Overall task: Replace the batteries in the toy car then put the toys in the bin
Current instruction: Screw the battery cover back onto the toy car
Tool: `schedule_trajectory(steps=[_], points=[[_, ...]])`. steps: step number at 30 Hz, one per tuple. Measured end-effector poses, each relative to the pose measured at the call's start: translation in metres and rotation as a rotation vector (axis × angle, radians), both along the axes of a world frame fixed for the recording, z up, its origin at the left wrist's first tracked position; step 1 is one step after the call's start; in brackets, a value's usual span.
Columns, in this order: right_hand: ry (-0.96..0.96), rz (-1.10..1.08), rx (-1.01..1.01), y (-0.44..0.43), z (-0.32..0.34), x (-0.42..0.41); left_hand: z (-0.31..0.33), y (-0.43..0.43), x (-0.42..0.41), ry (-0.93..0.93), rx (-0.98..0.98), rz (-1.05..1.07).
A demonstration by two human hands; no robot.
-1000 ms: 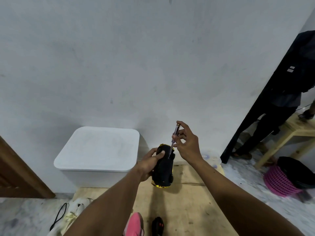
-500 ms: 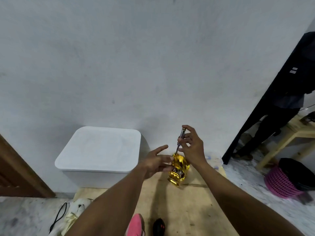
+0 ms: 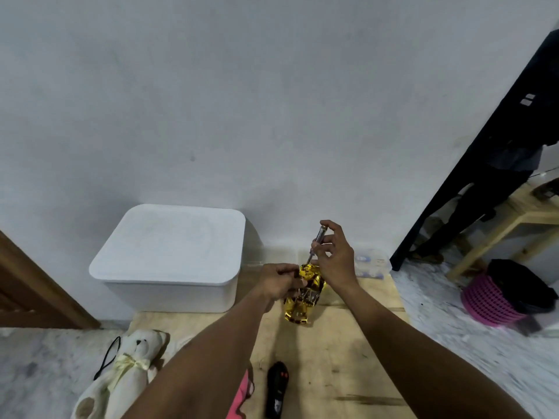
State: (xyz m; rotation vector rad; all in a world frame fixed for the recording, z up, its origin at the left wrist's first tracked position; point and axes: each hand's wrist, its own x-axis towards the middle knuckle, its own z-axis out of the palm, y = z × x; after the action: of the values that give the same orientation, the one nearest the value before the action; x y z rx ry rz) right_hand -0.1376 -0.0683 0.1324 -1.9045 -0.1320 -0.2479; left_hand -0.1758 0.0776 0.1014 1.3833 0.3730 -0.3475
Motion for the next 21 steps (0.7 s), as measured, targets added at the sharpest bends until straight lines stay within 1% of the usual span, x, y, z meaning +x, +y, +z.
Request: schedule_trajectory(steps=[10, 16, 21], points=[[0.039, -0.077, 0.049, -0.033, -0.022, 0.003, -0.054, 0.016, -0.012, 0.201, 0.005, 0.063], [0.045, -0.063, 0.089, -0.042, -0.050, 0.007, -0.087, 0.016, -0.008, 0.312, 0.069, 0.074], [0.040, -0.042, 0.055, -0.044, -0.067, 0.013, -0.104, 0.018, -0.004, 0.336, 0.110, 0.088]])
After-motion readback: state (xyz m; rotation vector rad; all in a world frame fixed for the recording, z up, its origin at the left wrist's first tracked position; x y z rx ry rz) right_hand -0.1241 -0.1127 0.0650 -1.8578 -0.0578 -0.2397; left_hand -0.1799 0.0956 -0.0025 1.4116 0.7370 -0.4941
